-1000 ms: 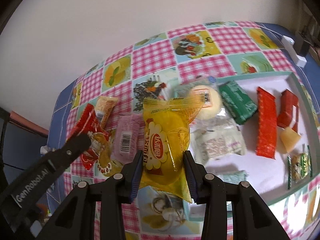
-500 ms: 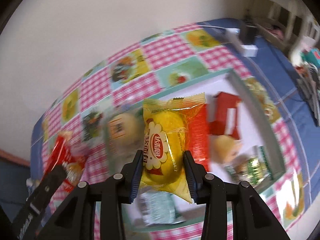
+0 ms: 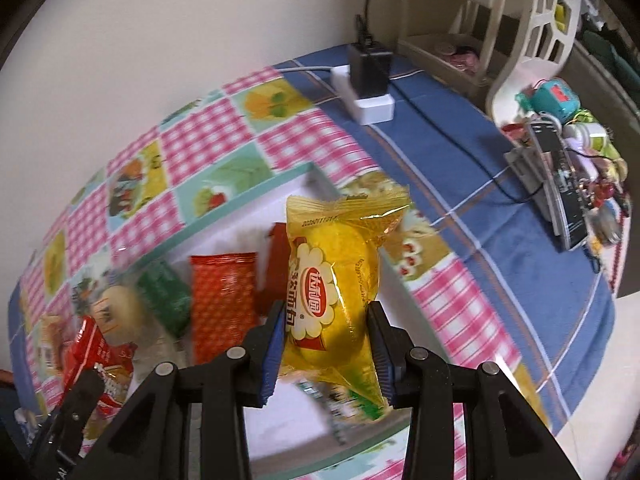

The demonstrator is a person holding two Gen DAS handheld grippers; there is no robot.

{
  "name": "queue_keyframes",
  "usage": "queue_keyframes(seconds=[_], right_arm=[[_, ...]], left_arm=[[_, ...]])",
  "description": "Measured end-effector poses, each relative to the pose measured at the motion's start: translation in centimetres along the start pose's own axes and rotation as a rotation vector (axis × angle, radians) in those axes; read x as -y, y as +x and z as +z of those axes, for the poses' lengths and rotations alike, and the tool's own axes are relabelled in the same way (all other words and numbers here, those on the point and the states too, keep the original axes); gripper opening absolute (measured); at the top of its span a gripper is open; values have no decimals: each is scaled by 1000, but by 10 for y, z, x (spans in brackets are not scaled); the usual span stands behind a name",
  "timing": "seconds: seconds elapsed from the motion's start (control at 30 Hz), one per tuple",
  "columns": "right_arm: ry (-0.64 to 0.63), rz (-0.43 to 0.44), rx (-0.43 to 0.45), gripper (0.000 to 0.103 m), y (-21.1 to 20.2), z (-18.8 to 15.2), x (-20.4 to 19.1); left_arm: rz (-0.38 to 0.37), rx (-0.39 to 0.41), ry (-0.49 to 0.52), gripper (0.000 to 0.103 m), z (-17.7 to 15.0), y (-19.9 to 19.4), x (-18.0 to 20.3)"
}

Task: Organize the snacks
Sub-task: 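Carry both snacks over the white tray and open both tools to release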

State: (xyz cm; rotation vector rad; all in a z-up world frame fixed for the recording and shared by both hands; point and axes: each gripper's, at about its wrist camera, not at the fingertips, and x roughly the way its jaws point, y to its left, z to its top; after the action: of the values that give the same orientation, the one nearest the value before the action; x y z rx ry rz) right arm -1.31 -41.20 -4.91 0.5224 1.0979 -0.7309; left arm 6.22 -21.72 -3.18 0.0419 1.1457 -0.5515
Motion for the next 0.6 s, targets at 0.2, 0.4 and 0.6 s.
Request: queue_keyframes(seconds=[0.2, 0.4, 0.6], right_arm=[[12, -36, -28, 42, 15, 3, 13], [6, -35, -56, 42, 26, 2, 13], [15, -15, -81, 42, 30, 1, 15]], left_arm=[[-13, -2, 5, 21, 2, 17, 9], [-3, 5, 35, 21, 3, 26, 18], [-15, -10, 31, 29, 3, 27, 20]])
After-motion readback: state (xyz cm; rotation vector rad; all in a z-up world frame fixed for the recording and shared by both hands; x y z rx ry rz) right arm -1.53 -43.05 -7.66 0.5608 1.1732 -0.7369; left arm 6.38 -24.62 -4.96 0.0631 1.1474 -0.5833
